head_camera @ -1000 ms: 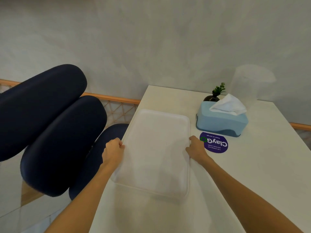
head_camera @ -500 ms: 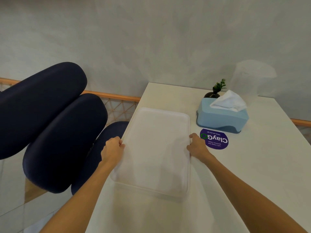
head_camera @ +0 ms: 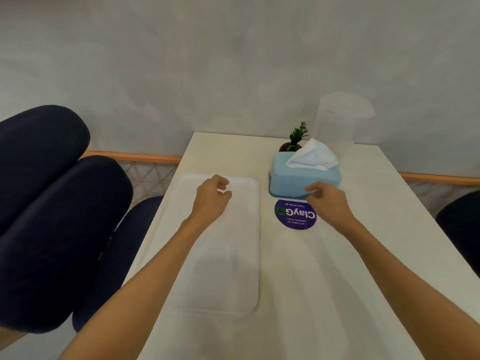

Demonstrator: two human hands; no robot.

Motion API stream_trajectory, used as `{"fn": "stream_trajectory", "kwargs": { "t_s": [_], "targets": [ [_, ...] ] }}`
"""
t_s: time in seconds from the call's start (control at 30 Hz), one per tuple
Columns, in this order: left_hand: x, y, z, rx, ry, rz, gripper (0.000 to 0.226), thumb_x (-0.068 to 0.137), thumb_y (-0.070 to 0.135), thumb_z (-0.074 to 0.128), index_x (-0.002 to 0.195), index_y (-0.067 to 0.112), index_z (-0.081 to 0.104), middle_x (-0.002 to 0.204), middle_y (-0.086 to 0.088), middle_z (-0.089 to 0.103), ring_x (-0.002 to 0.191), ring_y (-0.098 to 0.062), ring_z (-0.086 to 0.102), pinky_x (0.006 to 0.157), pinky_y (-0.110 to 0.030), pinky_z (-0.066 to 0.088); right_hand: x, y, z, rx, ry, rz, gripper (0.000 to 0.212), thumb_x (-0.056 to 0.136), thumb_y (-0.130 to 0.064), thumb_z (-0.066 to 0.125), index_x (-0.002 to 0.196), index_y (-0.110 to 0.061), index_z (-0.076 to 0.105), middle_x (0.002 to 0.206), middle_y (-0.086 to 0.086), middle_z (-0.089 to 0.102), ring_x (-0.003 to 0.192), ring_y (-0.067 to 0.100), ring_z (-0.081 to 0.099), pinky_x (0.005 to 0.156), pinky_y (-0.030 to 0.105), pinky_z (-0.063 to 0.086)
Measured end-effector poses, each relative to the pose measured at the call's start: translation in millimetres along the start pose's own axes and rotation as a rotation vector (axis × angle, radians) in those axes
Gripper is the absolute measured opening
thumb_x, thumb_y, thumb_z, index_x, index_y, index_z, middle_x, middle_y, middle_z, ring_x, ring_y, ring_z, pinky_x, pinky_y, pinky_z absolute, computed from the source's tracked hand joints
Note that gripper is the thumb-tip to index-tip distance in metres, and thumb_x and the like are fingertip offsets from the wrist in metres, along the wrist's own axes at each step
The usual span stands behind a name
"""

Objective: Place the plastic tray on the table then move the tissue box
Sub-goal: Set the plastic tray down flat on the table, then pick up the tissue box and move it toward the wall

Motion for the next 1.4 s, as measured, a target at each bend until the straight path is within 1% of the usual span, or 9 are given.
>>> {"fn": "stream_trajectory", "kwargs": {
  "t_s": [0.1, 0.27, 0.47, 0.57, 0.7, 0.83, 1.13, 1.27, 1.4],
  "targets": [
    [10, 29, 25, -0.1, -0.06, -0.018, 0.029, 0.089, 0.015, 0.059, 0.117, 0.009, 0.058, 0.118, -0.009, 0.062, 0.093, -0.016, 0.056, 0.074, -0.026, 0.043, 15, 19, -25, 0.051, 0.122, 0.043, 0.027, 0.089, -0.007, 0.053, 0.115, -0.004, 0.06, 0.114, 0.021, 0.064, 0.089, 0.024, 0.056, 0.071, 0.028, 0.046],
    [38, 60, 67, -0.166, -0.105, -0.119, 0.039, 0.093, 0.025, 0.054, 0.129, 0.012, 0.05, 0.131, -0.01, 0.056, 0.107, -0.019, 0.052, 0.084, -0.027, 0.042, 45, 49, -46, 0.186, 0.155, 0.182, 0.036, 0.091, -0.012, 0.054, 0.126, -0.006, 0.05, 0.123, 0.02, 0.06, 0.093, 0.024, 0.055, 0.075, 0.03, 0.047],
    [73, 80, 120, -0.194, -0.149, -0.271, 0.052, 0.096, 0.036, 0.047, 0.141, 0.012, 0.036, 0.145, -0.011, 0.045, 0.128, -0.028, 0.047, 0.098, -0.036, 0.041, 87, 79, -41, 0.309, -0.065, 0.225, 0.054, 0.093, -0.034, 0.05, 0.14, -0.01, 0.036, 0.138, 0.015, 0.051, 0.112, 0.028, 0.053, 0.087, 0.037, 0.045],
    [88, 82, 141, -0.217, -0.169, -0.309, 0.052, 0.096, 0.04, 0.042, 0.137, 0.009, 0.041, 0.14, -0.012, 0.05, 0.117, -0.027, 0.051, 0.089, -0.034, 0.041, 107, 86, -31, 0.403, -0.149, 0.215, 0.057, 0.093, -0.042, 0.047, 0.14, -0.011, 0.037, 0.137, 0.011, 0.05, 0.104, 0.02, 0.05, 0.082, 0.032, 0.042],
    [96, 78, 161, -0.287, -0.168, -0.381, 0.052, 0.094, 0.049, 0.039, 0.124, 0.008, 0.05, 0.116, -0.011, 0.058, 0.097, -0.023, 0.054, 0.078, -0.033, 0.042, 126, 99, -22, 0.474, -0.19, 0.274, 0.059, 0.09, -0.052, 0.043, 0.137, -0.015, 0.042, 0.131, 0.009, 0.054, 0.105, 0.023, 0.053, 0.088, 0.037, 0.045],
    [98, 74, 172, -0.37, -0.169, -0.451, 0.055, 0.092, 0.056, 0.038, 0.123, 0.012, 0.051, 0.11, -0.009, 0.059, 0.099, -0.025, 0.057, 0.083, -0.035, 0.047, 134, 107, -19, 0.522, -0.246, 0.303, 0.061, 0.088, -0.058, 0.041, 0.132, -0.017, 0.046, 0.123, 0.01, 0.059, 0.107, 0.027, 0.058, 0.098, 0.048, 0.05],
    [91, 86, 163, -0.482, -0.085, -0.41, 0.037, 0.094, 0.049, 0.039, 0.116, 0.021, 0.049, 0.109, -0.004, 0.057, 0.101, -0.023, 0.053, 0.088, -0.042, 0.049, 141, 100, -26, 0.593, -0.228, 0.202, 0.056, 0.089, -0.054, 0.042, 0.138, -0.027, 0.04, 0.126, 0.006, 0.057, 0.111, 0.024, 0.056, 0.099, 0.048, 0.049],
    [98, 82, 126, -0.529, 0.015, -0.377, 0.034, 0.092, 0.049, 0.043, 0.113, 0.023, 0.053, 0.099, 0.002, 0.06, 0.09, -0.016, 0.056, 0.091, -0.046, 0.05, 141, 69, -21, 0.595, -0.276, 0.091, 0.055, 0.089, -0.053, 0.043, 0.139, -0.031, 0.036, 0.125, 0.001, 0.057, 0.111, 0.021, 0.056, 0.098, 0.045, 0.049],
    [117, 64, 80, -0.528, 0.086, -0.378, 0.032, 0.091, 0.047, 0.047, 0.112, 0.024, 0.053, 0.103, -0.002, 0.059, 0.086, -0.016, 0.054, 0.091, -0.047, 0.049, 142, 27, 5, 0.616, -0.361, 0.028, 0.054, 0.09, -0.049, 0.044, 0.14, -0.031, 0.034, 0.122, -0.002, 0.056, 0.108, 0.017, 0.056, 0.092, 0.037, 0.05]
  ]
}}
Point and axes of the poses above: each hand's wrist, its own x-axis towards the middle knuckle, its own z-axis out of the palm, y = z × x, the point moved 1 cm from there along x, towards the middle knuckle
